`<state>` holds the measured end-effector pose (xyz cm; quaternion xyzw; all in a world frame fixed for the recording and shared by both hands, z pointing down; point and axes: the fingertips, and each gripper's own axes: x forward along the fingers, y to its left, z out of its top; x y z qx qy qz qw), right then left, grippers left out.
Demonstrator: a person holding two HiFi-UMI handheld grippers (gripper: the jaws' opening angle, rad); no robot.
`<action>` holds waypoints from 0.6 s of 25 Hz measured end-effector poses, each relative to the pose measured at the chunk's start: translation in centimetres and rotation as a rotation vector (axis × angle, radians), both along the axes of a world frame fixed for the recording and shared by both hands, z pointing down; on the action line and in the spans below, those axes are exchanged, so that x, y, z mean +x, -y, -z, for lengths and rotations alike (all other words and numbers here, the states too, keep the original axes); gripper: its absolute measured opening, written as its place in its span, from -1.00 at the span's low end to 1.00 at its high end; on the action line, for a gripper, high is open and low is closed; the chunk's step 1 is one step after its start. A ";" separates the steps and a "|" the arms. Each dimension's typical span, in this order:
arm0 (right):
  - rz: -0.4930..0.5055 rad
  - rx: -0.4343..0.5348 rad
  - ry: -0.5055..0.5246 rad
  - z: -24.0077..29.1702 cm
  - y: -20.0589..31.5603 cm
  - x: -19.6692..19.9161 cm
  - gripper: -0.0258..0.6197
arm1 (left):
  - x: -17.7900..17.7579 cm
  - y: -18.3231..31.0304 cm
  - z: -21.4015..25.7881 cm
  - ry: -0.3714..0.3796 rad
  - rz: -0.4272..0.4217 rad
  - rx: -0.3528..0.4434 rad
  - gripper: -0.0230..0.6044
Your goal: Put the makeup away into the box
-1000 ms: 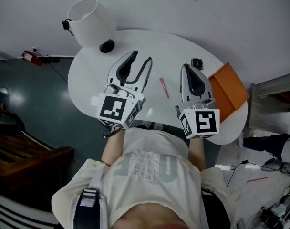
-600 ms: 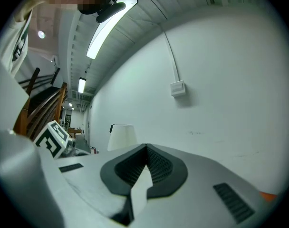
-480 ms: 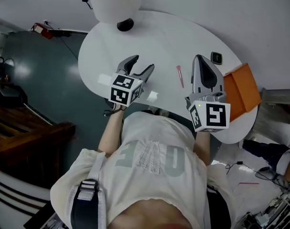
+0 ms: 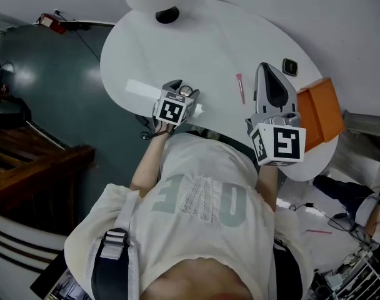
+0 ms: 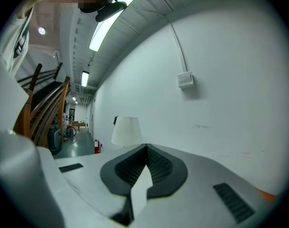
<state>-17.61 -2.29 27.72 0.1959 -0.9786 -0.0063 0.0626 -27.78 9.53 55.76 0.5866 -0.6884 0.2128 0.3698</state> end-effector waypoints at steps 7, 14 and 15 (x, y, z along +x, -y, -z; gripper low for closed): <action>0.000 -0.007 -0.020 -0.4 0.2 -0.2 -0.92 | -0.1 -0.5 -2.0 0.018 0.003 -0.055 -0.10; 0.000 -0.013 -0.034 -0.9 0.3 -0.4 -0.92 | -0.1 -1.3 -3.0 0.021 0.006 -0.094 -0.14; 0.000 -0.013 -0.035 -0.9 0.3 -0.3 -0.92 | -0.1 -1.3 -3.0 0.021 0.006 -0.092 -0.14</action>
